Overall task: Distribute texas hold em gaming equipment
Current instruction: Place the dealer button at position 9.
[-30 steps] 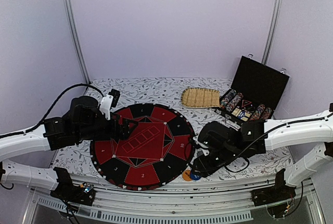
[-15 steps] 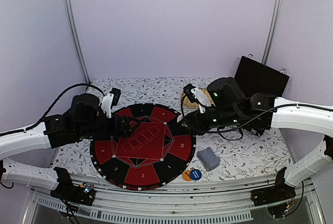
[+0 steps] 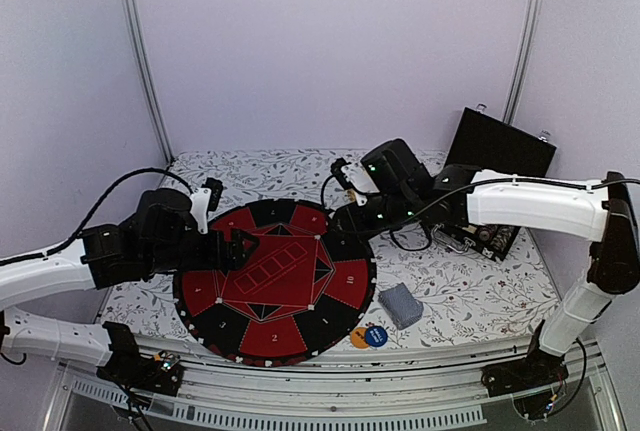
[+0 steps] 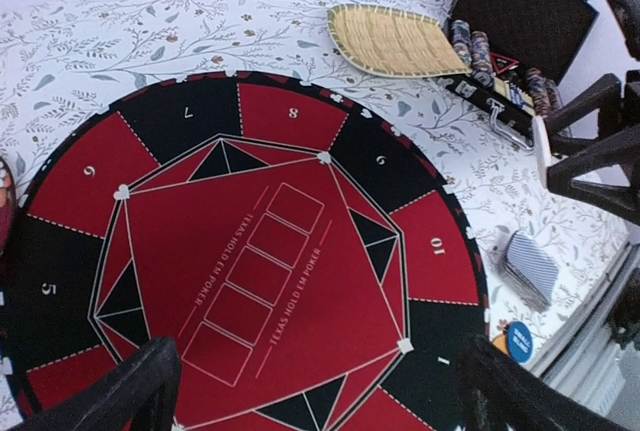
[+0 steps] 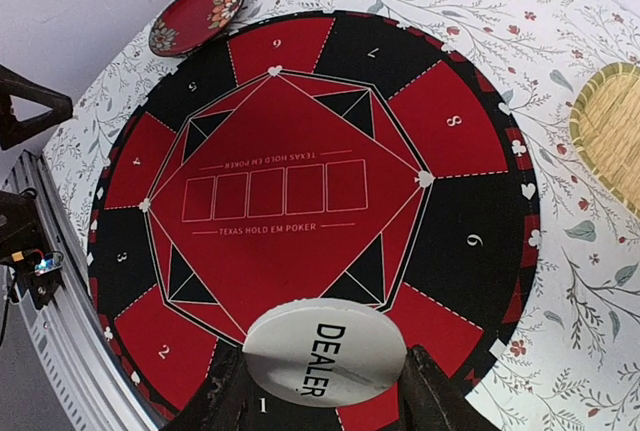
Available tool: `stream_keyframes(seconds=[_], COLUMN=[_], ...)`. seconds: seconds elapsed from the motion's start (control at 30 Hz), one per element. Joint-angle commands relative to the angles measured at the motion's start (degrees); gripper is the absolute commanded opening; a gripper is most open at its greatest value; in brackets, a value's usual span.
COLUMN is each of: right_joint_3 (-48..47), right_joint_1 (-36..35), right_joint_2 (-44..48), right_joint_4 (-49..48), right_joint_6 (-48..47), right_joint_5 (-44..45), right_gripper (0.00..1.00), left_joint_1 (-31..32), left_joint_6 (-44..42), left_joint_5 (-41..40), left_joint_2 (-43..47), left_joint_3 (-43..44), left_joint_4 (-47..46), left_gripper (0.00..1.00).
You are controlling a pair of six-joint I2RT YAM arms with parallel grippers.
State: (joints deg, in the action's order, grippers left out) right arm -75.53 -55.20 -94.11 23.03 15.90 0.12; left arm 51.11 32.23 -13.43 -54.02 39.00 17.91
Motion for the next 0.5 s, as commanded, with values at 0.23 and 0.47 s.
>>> stream_keyframes(seconds=[0.23,0.47], right_joint_3=[-10.7,-18.8], right_joint_1=[3.1,3.5], right_joint_2=[-13.9,-23.1], right_joint_4=[7.2,16.9], right_joint_6=[-1.1,-0.5], right_joint_5=[2.6,9.6], right_gripper=[0.26,0.24], left_joint_1=[-10.9,-13.8], left_joint_6=[-8.3,-10.9], left_joint_5=[1.2,3.7], left_joint_2=[-6.8,-9.9], left_joint_3=[0.0,-0.3], left_joint_4=[-9.9,-14.5], left_gripper=[0.98,0.98])
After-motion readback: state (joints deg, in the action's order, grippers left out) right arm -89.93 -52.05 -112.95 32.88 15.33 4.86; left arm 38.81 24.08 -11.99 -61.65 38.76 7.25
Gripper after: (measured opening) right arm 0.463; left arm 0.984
